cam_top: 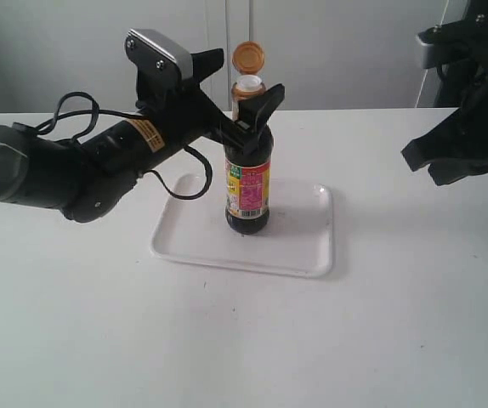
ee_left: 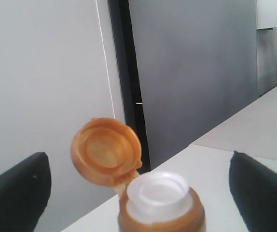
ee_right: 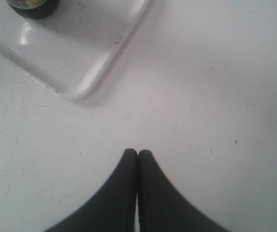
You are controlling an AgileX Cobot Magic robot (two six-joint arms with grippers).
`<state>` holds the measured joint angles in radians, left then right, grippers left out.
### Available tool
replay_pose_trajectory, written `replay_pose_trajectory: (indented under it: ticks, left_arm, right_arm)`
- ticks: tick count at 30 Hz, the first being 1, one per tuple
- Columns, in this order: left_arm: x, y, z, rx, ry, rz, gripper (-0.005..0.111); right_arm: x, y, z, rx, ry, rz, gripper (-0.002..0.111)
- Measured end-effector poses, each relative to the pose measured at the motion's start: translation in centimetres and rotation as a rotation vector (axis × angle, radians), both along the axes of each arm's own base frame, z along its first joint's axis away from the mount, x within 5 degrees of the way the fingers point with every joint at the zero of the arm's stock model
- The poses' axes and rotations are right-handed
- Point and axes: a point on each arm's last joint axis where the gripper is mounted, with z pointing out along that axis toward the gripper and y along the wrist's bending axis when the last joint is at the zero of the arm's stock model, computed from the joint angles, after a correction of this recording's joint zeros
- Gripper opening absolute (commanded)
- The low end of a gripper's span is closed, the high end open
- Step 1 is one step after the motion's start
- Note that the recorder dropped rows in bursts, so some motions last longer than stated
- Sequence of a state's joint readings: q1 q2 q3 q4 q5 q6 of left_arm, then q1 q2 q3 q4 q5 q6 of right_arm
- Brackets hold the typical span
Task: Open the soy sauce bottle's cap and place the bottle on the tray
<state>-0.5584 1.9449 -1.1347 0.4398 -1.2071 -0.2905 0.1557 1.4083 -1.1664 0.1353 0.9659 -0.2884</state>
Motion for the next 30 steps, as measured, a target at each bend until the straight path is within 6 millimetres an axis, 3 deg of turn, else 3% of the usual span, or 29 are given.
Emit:
replay_pose_trajectory:
  ticks: [15, 21, 23, 25, 27, 30]
  left_arm:
    - [0.4, -0.5, 2.2, -0.044, -0.041, -0.029, 0.105]
    - [-1.1, 0.2, 6.2, -0.085, -0.125, -0.052, 0.104]
    - [-1.5, 0.2, 6.9, -0.077, -0.146, -0.074, 0.096]
    - [-2.0, 0.3, 7.5, -0.041, -0.16, -0.086, 0.071]
    - [-2.4, 0.5, 8.4, -0.019, -0.171, -0.084, 0.056]
    - [-3.0, 1.0, 9.8, 0.003, -0.142, -0.065, 0.013]
  right_arm:
    - [0.0, 0.0, 0.0, 0.0, 0.0, 0.0, 0.0]
    - [0.0, 0.0, 0.0, 0.002, 0.0, 0.0, 0.0]
    - [0.0, 0.0, 0.0, 0.002, 0.0, 0.0, 0.0]
    - [0.0, 0.0, 0.0, 0.002, 0.0, 0.0, 0.0]
    - [0.0, 0.0, 0.0, 0.002, 0.0, 0.0, 0.0]
    - [0.0, 0.0, 0.0, 0.002, 0.0, 0.0, 0.0]
